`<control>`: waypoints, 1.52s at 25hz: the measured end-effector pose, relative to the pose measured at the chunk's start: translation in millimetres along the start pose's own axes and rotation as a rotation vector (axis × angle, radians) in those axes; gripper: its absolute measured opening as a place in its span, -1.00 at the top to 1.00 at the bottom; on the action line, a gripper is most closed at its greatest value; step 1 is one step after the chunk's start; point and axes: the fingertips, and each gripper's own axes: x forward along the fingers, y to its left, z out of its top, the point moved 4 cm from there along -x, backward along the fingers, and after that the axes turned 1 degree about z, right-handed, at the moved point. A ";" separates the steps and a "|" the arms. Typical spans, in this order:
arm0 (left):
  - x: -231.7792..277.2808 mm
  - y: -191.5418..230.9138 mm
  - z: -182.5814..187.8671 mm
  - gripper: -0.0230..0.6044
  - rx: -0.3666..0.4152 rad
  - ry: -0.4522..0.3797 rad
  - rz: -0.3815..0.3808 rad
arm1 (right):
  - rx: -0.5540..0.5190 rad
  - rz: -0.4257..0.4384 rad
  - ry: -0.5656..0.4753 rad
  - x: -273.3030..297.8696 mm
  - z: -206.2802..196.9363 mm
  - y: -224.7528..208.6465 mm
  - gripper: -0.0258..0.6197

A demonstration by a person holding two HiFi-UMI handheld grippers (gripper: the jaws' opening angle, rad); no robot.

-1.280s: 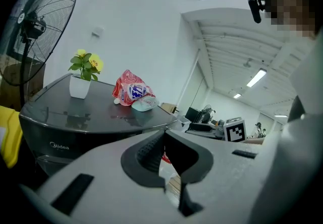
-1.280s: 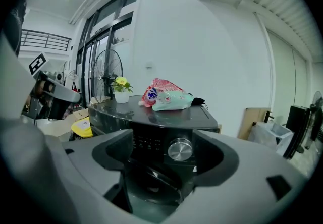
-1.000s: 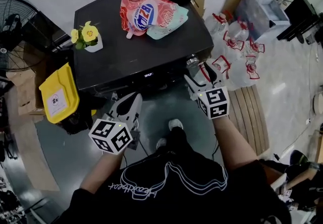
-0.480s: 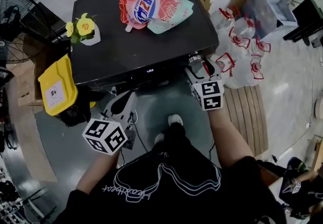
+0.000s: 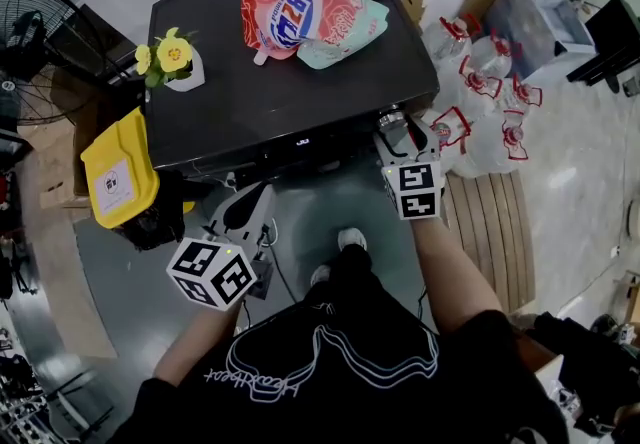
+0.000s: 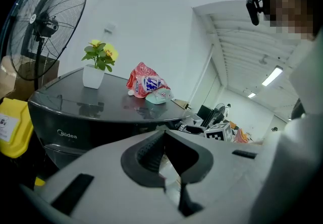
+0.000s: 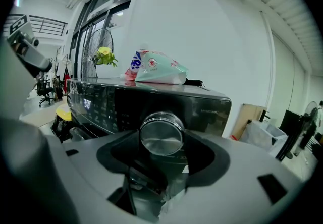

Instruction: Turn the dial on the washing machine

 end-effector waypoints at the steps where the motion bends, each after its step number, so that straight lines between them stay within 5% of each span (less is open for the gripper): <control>1: -0.3 -0.3 -0.4 0.91 -0.001 0.002 -0.001 | -0.001 -0.002 0.000 0.1 0.1 -0.1 0.04; 14: 0.9 -2.1 2.0 0.91 -0.017 0.004 -0.023 | 0.108 0.049 -0.016 0.7 -3.5 -5.6 0.05; 25: 6.1 -3.3 -3.0 0.91 -0.019 0.025 -0.031 | 0.408 0.156 -0.041 1.8 -6.4 -12.2 0.05; 38: 3.0 -0.5 -6.9 0.91 -0.022 0.026 -0.015 | 0.638 0.245 -0.054 2.8 -10.1 -16.1 0.05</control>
